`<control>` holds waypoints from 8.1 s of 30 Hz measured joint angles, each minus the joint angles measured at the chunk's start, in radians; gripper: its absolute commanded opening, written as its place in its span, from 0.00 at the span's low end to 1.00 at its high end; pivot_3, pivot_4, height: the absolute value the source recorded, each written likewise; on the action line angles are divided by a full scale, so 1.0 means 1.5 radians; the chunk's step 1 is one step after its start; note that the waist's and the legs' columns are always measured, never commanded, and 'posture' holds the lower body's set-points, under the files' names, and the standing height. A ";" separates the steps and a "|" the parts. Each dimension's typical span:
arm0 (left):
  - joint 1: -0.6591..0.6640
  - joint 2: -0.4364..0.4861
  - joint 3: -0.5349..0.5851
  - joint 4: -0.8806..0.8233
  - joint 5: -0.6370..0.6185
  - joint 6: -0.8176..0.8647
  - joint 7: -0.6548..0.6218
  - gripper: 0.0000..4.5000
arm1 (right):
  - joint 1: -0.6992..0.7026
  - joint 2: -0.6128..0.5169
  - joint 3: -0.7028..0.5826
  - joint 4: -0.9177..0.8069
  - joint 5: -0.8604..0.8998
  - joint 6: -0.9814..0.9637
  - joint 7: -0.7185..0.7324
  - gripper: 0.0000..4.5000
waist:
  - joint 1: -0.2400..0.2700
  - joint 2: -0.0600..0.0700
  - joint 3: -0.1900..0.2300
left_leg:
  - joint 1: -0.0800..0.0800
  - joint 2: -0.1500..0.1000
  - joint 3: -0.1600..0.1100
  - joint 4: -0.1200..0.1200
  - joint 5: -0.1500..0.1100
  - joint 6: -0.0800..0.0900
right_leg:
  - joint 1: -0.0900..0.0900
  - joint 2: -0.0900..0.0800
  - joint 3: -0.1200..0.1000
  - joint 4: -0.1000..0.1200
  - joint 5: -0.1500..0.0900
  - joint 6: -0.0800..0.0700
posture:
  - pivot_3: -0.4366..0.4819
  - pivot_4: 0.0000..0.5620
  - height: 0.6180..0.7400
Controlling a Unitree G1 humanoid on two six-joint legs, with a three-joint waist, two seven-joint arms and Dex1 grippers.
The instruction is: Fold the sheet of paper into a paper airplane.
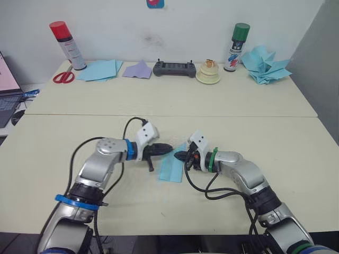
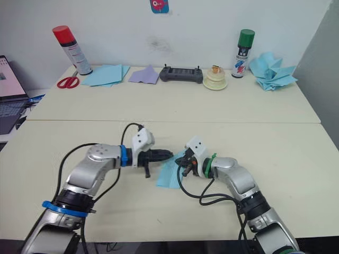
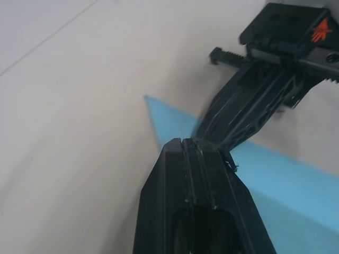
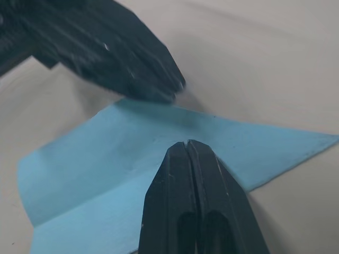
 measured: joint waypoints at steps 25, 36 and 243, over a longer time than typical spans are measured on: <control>-0.001 0.004 -0.060 0.069 0.093 -0.137 0.010 0.00 | 0.004 0.030 -0.109 0.085 -0.029 -0.084 -0.097 0.01 | 0.013 0.000 -0.001 | 0.001 0.000 0.000 0.001 0.000 0.000 | 0.001 0.000 0.000 0.000 0.000 0.000 | 0.48 0.27 1.00; -0.004 0.000 -0.059 0.080 0.093 -0.145 0.009 0.00 | 0.031 0.001 -0.130 0.006 -0.005 -0.095 -0.043 0.01 | 0.016 0.001 -0.001 | 0.000 -0.001 0.000 0.001 0.000 0.000 | 0.001 -0.001 0.000 0.000 0.000 0.000 | 0.48 0.27 1.00; 0.106 0.090 -0.094 -0.146 0.002 -0.005 -0.040 0.00 | 0.122 -0.169 0.019 -0.161 -0.058 -0.182 0.172 0.01 | 0.028 -0.002 0.005 | 0.003 0.000 -0.008 0.004 0.000 0.000 | 0.001 0.004 -0.003 0.013 -0.005 -0.008 | 0.48 0.27 1.00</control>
